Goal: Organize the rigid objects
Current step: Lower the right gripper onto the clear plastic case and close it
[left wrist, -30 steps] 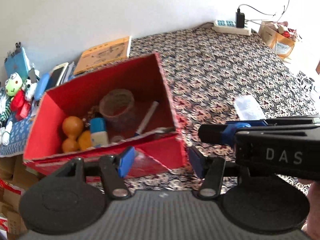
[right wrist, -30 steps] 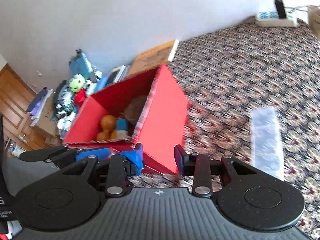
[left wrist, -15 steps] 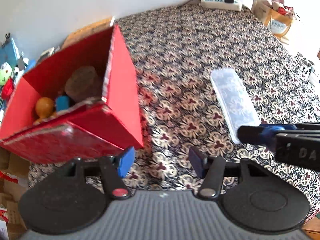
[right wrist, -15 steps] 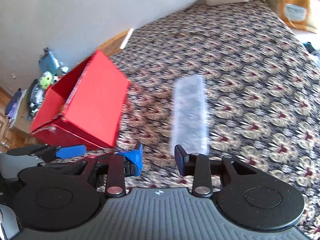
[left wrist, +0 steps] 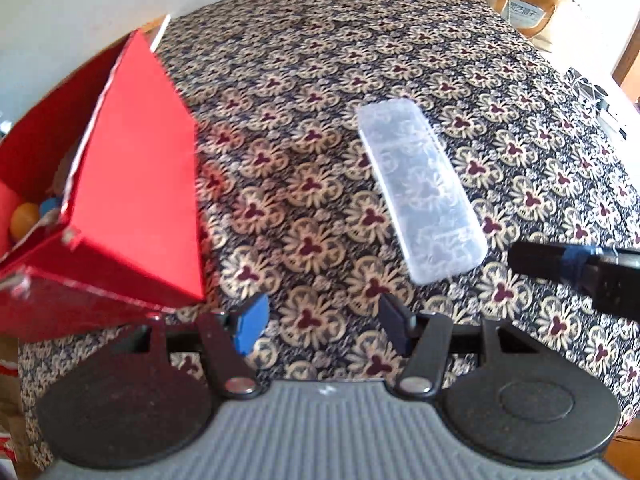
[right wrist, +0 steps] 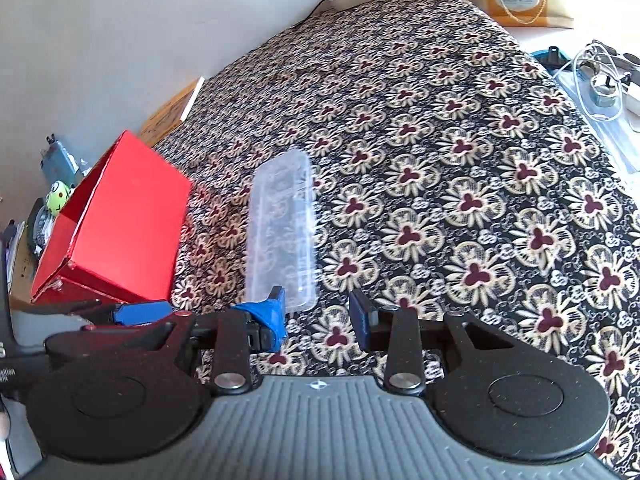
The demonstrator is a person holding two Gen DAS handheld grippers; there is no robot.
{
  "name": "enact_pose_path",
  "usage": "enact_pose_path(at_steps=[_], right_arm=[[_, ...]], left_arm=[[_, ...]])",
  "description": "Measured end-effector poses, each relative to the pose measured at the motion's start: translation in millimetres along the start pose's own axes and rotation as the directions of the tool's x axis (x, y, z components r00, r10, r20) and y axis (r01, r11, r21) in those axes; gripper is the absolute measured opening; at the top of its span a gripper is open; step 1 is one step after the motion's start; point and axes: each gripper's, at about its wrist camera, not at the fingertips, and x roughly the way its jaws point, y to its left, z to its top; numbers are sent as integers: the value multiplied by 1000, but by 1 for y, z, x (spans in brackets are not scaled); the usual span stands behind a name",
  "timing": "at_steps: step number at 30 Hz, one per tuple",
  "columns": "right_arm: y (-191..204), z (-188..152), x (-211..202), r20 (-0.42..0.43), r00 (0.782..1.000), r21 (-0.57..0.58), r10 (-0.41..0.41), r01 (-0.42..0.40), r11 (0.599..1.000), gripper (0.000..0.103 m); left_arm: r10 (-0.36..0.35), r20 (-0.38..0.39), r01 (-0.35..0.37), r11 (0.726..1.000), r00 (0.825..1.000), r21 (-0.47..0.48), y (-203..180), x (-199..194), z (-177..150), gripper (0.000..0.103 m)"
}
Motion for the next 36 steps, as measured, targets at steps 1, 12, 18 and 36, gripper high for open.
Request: enact_pose_path(at_steps=[1, 12, 18, 36], right_arm=[[-3, 0, 0, 4, 1000, 6, -2, 2, 1000, 18], [-8, 19, 15, 22, 999, 81, 43, -45, 996, 18], [-5, 37, 30, 15, 998, 86, 68, -69, 994, 18], [-30, 61, 57, -47, 992, 119, 116, -110, 987, 17]], left_arm=[[-7, -5, 7, 1000, 1000, -1, -1, 2, 3, 61], [-55, -13, 55, 998, 998, 6, -9, 19, 25, 62], [-98, -6, 98, 995, 995, 20, -15, 28, 32, 62], [-271, 18, 269, 960, 962, 74, -7, 34, 35, 63]])
